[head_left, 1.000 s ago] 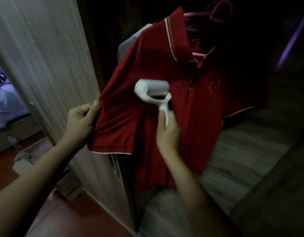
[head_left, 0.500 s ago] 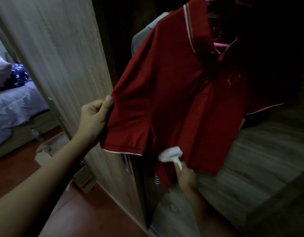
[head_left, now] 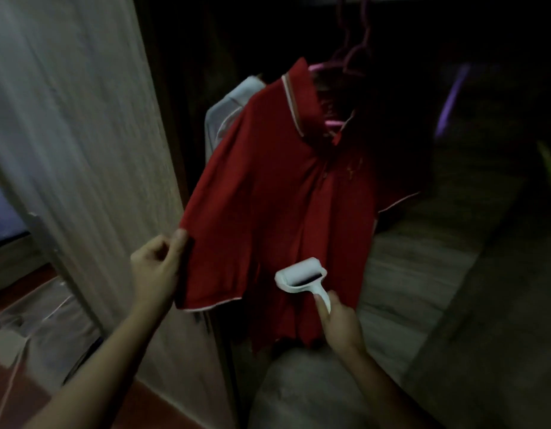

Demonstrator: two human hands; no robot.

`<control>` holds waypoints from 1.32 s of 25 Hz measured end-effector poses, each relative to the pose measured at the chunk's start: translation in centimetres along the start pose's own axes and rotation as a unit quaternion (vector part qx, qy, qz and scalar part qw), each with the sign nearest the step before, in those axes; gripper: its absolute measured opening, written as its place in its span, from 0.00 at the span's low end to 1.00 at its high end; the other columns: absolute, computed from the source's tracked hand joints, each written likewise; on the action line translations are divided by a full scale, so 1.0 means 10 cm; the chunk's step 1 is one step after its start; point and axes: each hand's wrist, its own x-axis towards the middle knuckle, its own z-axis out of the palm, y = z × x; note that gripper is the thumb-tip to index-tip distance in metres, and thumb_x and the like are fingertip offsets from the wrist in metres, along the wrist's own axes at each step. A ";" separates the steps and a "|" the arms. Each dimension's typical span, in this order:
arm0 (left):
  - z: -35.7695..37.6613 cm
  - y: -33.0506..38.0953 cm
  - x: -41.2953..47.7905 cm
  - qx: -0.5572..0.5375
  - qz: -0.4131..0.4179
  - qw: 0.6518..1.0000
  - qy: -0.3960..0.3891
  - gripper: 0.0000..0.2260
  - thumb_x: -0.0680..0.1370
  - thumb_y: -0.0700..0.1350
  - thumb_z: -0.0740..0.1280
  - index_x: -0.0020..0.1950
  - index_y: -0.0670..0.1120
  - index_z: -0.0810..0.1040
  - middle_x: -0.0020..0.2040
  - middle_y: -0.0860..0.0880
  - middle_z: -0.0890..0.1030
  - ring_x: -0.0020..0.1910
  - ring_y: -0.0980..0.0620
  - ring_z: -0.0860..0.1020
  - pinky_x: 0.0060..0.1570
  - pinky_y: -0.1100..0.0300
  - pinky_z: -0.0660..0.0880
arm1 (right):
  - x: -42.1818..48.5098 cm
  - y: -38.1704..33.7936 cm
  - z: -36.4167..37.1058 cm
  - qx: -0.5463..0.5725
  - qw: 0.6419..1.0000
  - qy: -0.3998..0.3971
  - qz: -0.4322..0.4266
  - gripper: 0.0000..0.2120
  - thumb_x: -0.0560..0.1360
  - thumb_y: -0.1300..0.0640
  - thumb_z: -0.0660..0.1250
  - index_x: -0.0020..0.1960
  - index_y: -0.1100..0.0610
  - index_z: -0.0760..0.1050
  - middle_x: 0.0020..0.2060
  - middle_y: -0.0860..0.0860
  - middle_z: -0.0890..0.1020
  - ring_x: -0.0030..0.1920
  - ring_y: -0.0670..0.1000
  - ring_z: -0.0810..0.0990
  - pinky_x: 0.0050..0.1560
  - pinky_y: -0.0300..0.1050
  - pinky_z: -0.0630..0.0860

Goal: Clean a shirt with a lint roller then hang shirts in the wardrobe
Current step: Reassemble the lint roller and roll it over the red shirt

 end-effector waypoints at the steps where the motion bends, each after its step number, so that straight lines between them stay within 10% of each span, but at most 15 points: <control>1: 0.04 -0.02 -0.13 -0.007 0.001 1.000 -0.007 0.16 0.76 0.47 0.66 0.28 0.45 0.72 0.23 0.57 0.73 0.24 0.63 0.67 0.26 0.70 0.63 | -0.06 0.00 -0.12 0.000 1.000 0.018 -0.006 0.28 0.73 0.35 0.46 0.52 0.56 0.71 0.38 0.58 0.83 0.39 0.59 0.82 0.37 0.50 0.75; 18: 0.25 0.57 -2.49 0.070 0.208 0.872 -0.438 0.08 0.77 0.44 0.64 0.44 0.41 0.80 0.36 0.42 0.83 0.36 0.44 0.81 0.37 0.58 0.70 | -3.72 0.01 -1.32 -0.092 0.947 0.177 0.253 0.18 0.79 0.43 0.53 0.54 0.57 0.70 0.43 0.60 0.82 0.44 0.63 0.80 0.42 0.54 0.77; 25: 0.27 1.14 -4.82 0.049 0.242 0.675 -0.695 0.22 0.80 0.46 0.59 0.72 0.39 0.63 0.72 0.39 0.66 0.70 0.43 0.67 0.66 0.55 0.64 | -6.19 0.64 -1.87 -0.141 0.854 0.201 0.459 0.19 0.78 0.39 0.51 0.53 0.54 0.68 0.44 0.56 0.82 0.46 0.60 0.80 0.40 0.49 0.71; 33: -0.19 2.21 -7.57 0.011 0.300 0.540 -0.786 0.26 0.80 0.52 0.54 0.74 0.39 0.59 0.74 0.39 0.61 0.74 0.44 0.60 0.71 0.58 0.55 | -9.05 1.03 -2.50 -0.175 0.739 0.230 0.609 0.21 0.78 0.39 0.50 0.56 0.55 0.69 0.43 0.56 0.82 0.43 0.59 0.79 0.38 0.48 0.72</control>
